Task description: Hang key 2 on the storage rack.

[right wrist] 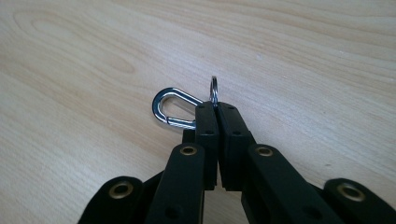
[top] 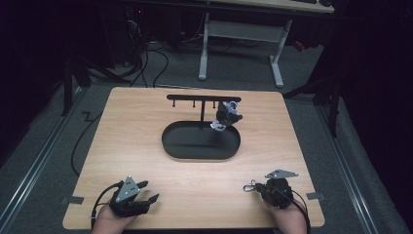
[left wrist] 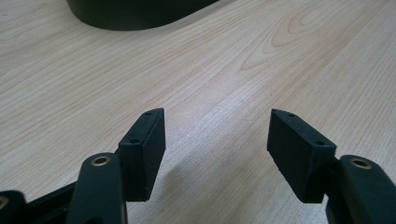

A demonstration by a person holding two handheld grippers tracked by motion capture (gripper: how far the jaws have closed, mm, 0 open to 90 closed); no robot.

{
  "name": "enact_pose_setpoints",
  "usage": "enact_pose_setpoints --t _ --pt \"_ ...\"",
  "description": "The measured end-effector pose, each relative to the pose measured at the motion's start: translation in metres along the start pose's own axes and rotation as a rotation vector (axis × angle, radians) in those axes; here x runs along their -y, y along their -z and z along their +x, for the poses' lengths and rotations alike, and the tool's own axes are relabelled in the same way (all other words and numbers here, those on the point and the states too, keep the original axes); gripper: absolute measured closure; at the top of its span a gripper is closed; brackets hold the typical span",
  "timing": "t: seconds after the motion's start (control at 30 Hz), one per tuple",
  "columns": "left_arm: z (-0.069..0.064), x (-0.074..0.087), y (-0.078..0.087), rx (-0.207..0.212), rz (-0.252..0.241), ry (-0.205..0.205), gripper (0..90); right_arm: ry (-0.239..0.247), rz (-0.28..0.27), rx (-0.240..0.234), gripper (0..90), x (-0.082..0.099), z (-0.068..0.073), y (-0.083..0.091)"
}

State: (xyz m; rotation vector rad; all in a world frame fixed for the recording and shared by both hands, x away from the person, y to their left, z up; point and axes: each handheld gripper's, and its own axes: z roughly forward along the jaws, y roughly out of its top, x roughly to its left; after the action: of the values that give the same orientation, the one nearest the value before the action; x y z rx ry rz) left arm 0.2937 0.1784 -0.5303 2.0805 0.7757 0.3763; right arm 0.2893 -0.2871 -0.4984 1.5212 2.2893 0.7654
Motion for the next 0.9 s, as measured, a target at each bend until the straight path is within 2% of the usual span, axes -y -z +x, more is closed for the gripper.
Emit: enact_pose_setpoints --t 0.1,0.13,0.2,0.43,0.5,0.67,0.77,0.9 --pt "-0.001 -0.001 -0.001 0.005 0.001 -0.014 37.8 0.031 0.06 -0.012 86.1 -0.009 -0.001 0.003" --pt "-0.001 -0.001 -0.001 0.008 -0.001 -0.016 37.8 0.044 0.098 -0.021 86.1 -0.016 0.0 0.004" --pt "-0.001 -0.002 -0.001 0.012 -0.004 -0.022 37.8 0.054 0.119 -0.022 86.2 -0.019 0.001 0.004" --pt "0.001 -0.002 0.002 0.013 -0.014 -0.019 37.8 0.113 0.26 0.017 85.5 -0.039 0.004 -0.002" --pt "0.001 -0.002 0.003 0.011 -0.02 -0.016 37.8 0.128 0.295 0.015 85.5 -0.045 0.004 -0.004" --pt "0.002 -0.002 0.004 0.01 -0.023 -0.016 37.8 0.127 0.387 -0.006 83.4 -0.054 0.004 -0.009" --pt "0.002 -0.002 0.004 0.01 -0.02 -0.017 37.8 0.133 0.414 0.0 84.2 -0.059 0.002 -0.01" --pt "0.002 -0.002 0.004 0.01 -0.022 -0.016 37.8 0.114 0.447 -0.02 84.8 -0.062 -0.002 -0.013"
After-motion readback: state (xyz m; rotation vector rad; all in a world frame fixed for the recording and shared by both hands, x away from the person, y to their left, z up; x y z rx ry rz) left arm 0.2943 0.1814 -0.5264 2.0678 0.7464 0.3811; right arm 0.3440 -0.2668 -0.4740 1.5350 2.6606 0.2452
